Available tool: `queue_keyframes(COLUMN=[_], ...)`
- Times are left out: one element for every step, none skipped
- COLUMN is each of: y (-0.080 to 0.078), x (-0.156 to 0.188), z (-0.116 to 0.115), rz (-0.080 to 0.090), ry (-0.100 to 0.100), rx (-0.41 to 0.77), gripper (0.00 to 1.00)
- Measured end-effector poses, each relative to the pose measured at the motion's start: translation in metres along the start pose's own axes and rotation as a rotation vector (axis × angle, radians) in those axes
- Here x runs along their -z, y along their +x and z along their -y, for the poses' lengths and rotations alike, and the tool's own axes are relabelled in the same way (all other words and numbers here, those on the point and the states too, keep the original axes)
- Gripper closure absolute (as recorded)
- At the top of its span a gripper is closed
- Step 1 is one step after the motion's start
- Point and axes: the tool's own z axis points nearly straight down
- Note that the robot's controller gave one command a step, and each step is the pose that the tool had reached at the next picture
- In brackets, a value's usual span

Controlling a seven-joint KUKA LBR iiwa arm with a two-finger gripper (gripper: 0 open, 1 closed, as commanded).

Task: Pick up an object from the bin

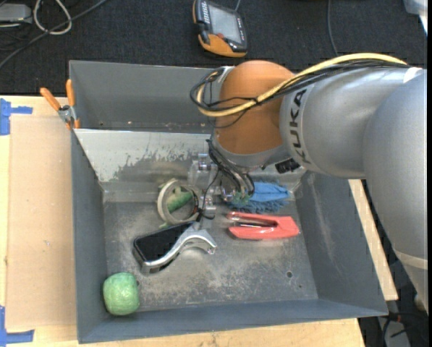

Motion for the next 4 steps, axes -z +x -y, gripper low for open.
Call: queue_keyframes(y=[0.0, 0.022, 0.01, 0.036], x=[0.0, 0.07, -0.032, -0.016], z=[0.0, -0.046, -0.029, -0.063], rz=[0.0, 0.007, -0.001, 0.008], ry=[0.0, -0.004, 0.0, -0.002], rx=[0.0, 0.089, 0.088, 0.114], gripper=[0.0, 0.0, 0.0, 0.0])
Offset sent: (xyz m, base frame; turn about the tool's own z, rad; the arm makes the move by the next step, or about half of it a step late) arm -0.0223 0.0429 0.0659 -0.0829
